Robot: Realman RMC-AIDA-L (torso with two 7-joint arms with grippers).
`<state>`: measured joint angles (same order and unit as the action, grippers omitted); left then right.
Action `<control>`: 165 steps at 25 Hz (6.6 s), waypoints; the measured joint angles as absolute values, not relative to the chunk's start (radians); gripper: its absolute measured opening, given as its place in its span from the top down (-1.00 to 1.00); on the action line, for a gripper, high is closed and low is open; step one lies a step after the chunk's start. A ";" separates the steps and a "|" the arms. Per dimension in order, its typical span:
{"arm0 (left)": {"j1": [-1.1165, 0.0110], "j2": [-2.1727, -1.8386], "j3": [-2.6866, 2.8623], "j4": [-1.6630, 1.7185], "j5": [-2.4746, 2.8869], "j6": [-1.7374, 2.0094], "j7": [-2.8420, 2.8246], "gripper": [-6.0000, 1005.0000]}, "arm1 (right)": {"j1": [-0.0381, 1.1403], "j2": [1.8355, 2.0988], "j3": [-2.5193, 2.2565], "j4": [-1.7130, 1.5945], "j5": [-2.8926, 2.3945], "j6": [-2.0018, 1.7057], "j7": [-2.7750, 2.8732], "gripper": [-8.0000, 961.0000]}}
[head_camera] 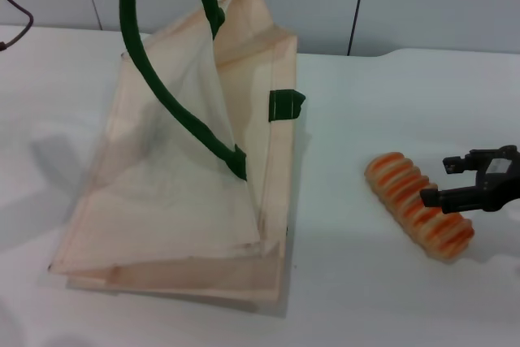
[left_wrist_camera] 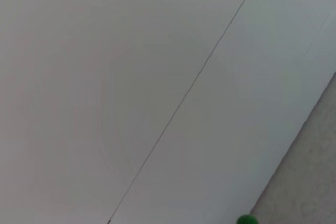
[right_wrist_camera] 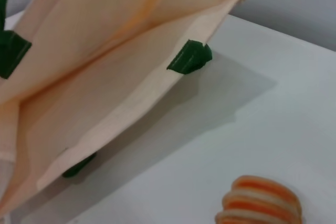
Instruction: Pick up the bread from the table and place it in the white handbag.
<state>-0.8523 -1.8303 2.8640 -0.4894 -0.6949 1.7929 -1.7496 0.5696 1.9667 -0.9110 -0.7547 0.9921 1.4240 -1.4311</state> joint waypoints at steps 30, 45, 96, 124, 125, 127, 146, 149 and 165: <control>-0.856 -1.838 2.864 -0.489 -0.689 1.769 -1.752 0.73 | 0.635 2.015 -0.922 -0.659 0.818 1.287 -1.407 -0.82; -0.855 -1.838 2.864 -0.489 -0.690 1.769 -1.752 0.73 | 0.635 2.009 -0.905 -0.661 0.826 1.344 -1.494 -0.35; -0.975 -1.860 2.864 -0.468 -0.627 1.778 -1.744 0.69 | 1.133 2.037 -0.831 -0.265 0.920 1.146 -1.565 0.41; -0.967 -1.862 2.864 -0.468 -0.629 1.775 -1.744 0.68 | 1.097 2.031 -0.823 -0.223 1.007 1.139 -1.638 -0.77; -0.966 -1.862 2.864 -0.468 -0.629 1.775 -1.744 0.68 | 1.094 2.031 -0.822 -0.224 1.009 1.133 -1.636 -0.81; -0.963 -1.862 2.864 -0.468 -0.629 1.773 -1.744 0.67 | 1.081 2.030 -0.822 -0.225 1.011 1.104 -1.633 -0.85; -0.936 -1.862 2.863 -0.470 -0.636 1.759 -1.741 0.66 | 0.809 2.021 -0.483 -0.418 1.019 1.029 -1.647 -0.84; -0.935 -1.862 2.862 -0.470 -0.623 1.742 -1.741 0.66 | 0.786 2.019 -0.459 -0.419 1.058 1.030 -1.680 -0.84; -0.933 -1.875 2.861 -0.474 -0.644 1.707 -1.652 -0.14 | 0.747 2.019 -0.450 -0.412 1.183 1.033 -1.760 -0.84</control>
<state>-0.9332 -1.8747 2.8613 -0.4743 -0.6439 1.7068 -1.6515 0.7473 2.0187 -0.4496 -0.4115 1.1830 1.0329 -1.7601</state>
